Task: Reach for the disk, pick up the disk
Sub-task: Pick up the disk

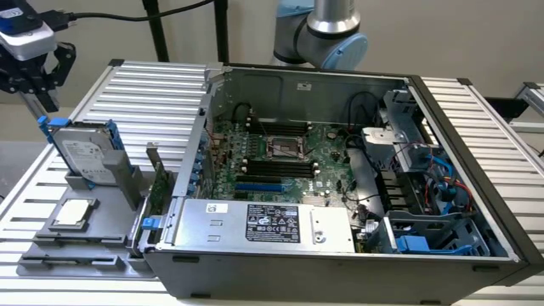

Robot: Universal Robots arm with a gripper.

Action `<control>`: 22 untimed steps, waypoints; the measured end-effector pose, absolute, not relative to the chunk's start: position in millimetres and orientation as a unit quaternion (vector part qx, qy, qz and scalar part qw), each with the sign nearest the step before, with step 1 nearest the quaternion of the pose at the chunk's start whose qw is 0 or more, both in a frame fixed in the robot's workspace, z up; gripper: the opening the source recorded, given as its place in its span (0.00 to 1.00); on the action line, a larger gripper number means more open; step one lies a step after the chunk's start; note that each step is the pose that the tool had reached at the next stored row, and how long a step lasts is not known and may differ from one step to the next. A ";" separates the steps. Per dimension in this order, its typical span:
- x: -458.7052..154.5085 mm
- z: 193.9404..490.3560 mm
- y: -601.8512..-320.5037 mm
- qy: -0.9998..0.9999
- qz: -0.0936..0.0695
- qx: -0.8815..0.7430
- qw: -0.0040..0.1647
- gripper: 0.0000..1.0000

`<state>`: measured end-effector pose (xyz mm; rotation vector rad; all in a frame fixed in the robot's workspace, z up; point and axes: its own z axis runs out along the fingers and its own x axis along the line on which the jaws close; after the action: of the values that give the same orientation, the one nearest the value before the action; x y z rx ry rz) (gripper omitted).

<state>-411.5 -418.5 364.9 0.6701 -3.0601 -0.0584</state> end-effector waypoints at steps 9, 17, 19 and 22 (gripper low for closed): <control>-411.5 364.9 -418.5 -0.956 -0.018 0.294 0.006 0.11; -411.5 364.9 -418.5 -0.932 -0.018 0.362 0.007 0.11; -411.5 364.9 -418.5 -0.925 -0.018 0.379 0.007 0.11; -411.6 364.9 -418.5 -0.915 -0.017 0.404 0.008 0.11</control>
<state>-411.6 -418.5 364.9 1.2632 -2.8587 -0.0544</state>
